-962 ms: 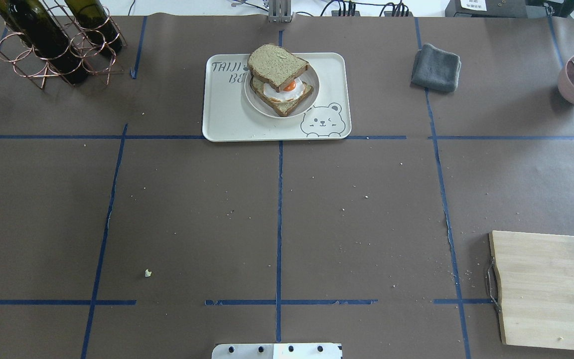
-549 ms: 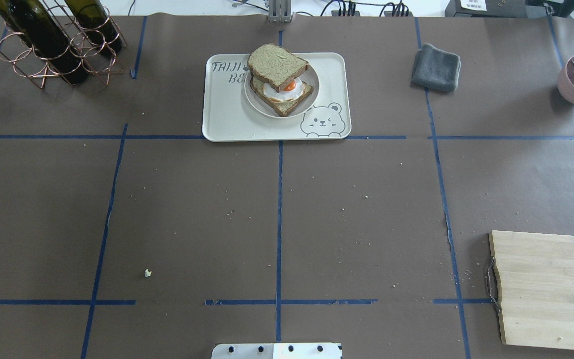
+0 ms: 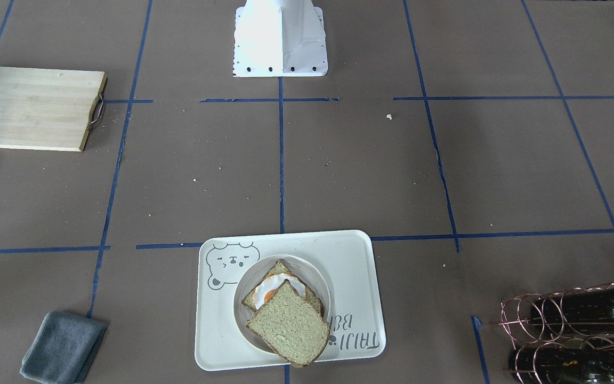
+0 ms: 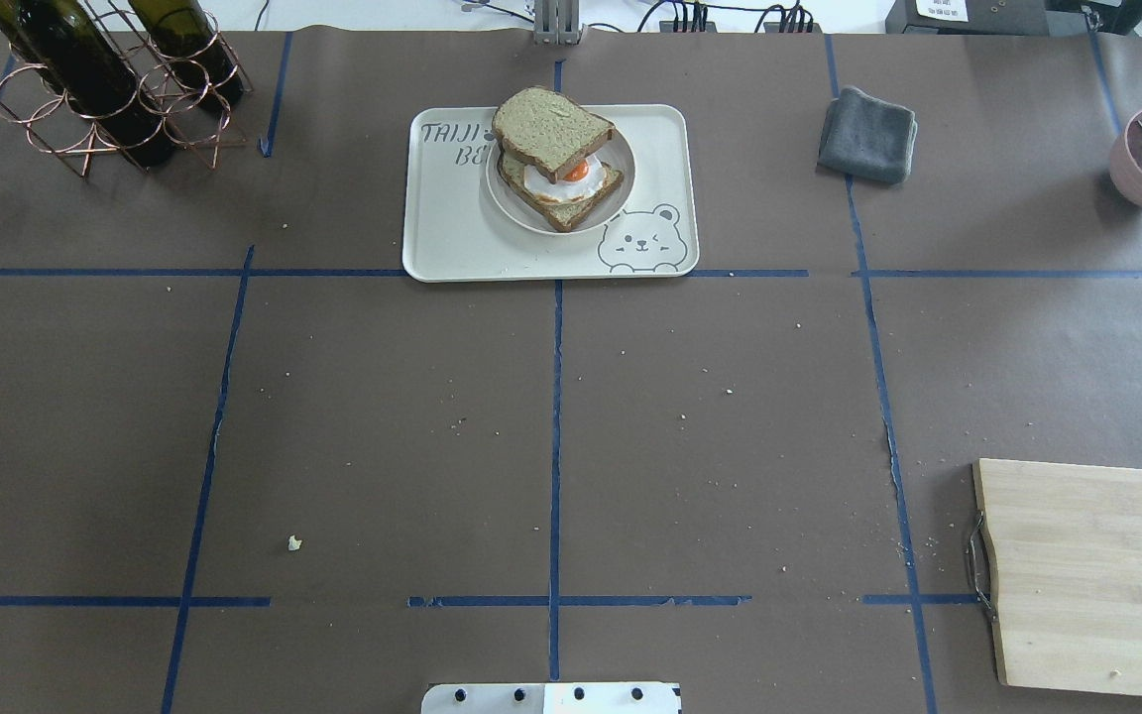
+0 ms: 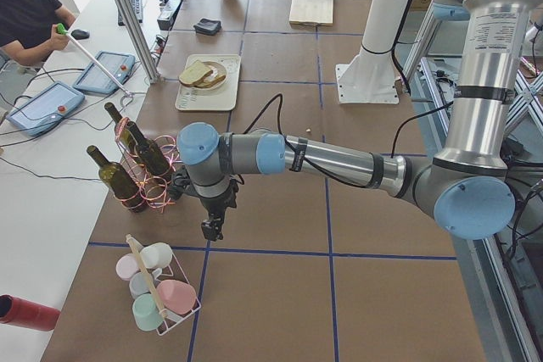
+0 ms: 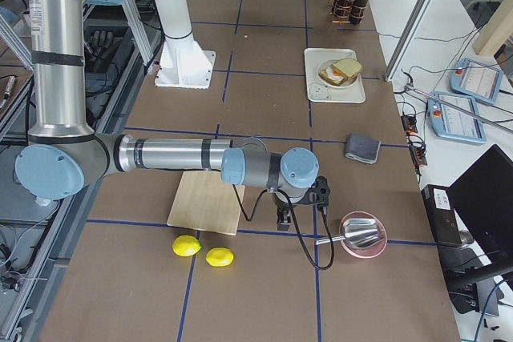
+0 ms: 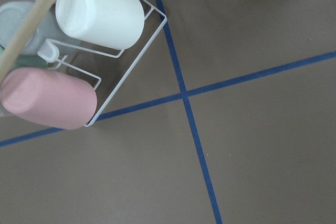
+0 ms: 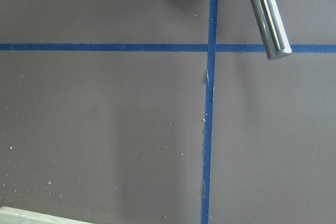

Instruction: Make sandwich and place on tray

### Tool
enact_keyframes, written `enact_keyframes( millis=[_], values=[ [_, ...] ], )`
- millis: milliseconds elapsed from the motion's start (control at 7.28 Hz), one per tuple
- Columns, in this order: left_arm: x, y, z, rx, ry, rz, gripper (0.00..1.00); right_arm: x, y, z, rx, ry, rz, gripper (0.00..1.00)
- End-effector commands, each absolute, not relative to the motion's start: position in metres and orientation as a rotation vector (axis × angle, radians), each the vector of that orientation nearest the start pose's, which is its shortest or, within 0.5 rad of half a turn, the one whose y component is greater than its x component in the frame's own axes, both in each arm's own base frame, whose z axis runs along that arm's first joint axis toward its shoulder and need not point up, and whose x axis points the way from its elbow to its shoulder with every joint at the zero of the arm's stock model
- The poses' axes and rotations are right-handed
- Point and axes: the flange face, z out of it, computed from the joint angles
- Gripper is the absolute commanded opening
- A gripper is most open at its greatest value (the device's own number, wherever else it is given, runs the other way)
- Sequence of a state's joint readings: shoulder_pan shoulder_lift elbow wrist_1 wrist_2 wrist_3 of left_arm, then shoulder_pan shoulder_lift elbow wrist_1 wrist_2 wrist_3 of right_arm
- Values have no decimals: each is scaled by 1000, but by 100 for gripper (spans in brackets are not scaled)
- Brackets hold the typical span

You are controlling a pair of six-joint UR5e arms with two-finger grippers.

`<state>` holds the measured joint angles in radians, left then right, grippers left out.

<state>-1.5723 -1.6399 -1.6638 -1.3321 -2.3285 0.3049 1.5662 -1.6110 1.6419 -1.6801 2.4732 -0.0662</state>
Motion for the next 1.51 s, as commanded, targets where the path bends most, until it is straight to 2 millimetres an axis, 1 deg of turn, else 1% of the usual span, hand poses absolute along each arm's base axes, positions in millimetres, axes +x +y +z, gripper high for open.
enact_keyframes(
  millis=[0, 275, 412, 549, 687, 962, 1374],
  values=[
    [-64, -498, 628, 18, 805, 248, 100, 58, -462, 650, -53, -905, -12, 100],
    [-64, -499, 627, 19, 805, 249, 100, 62, -457, 654, -59, -904, 3, 100],
    [-64, -501, 623, 26, 804, 250, 100, 69, -451, 658, -58, -905, 20, 100],
    [-64, -503, 619, 33, 803, 253, 100, 77, -437, 659, -54, -905, 40, 100],
    [-64, -504, 617, 37, 802, 254, 100, 81, -434, 659, -52, -904, 52, 100],
    [-64, -504, 617, 38, 802, 255, 100, 82, -440, 651, -36, -902, 48, 100],
    [-65, -506, 613, 45, 799, 256, 100, 83, -445, 647, -25, -894, 41, 100]
  ],
)
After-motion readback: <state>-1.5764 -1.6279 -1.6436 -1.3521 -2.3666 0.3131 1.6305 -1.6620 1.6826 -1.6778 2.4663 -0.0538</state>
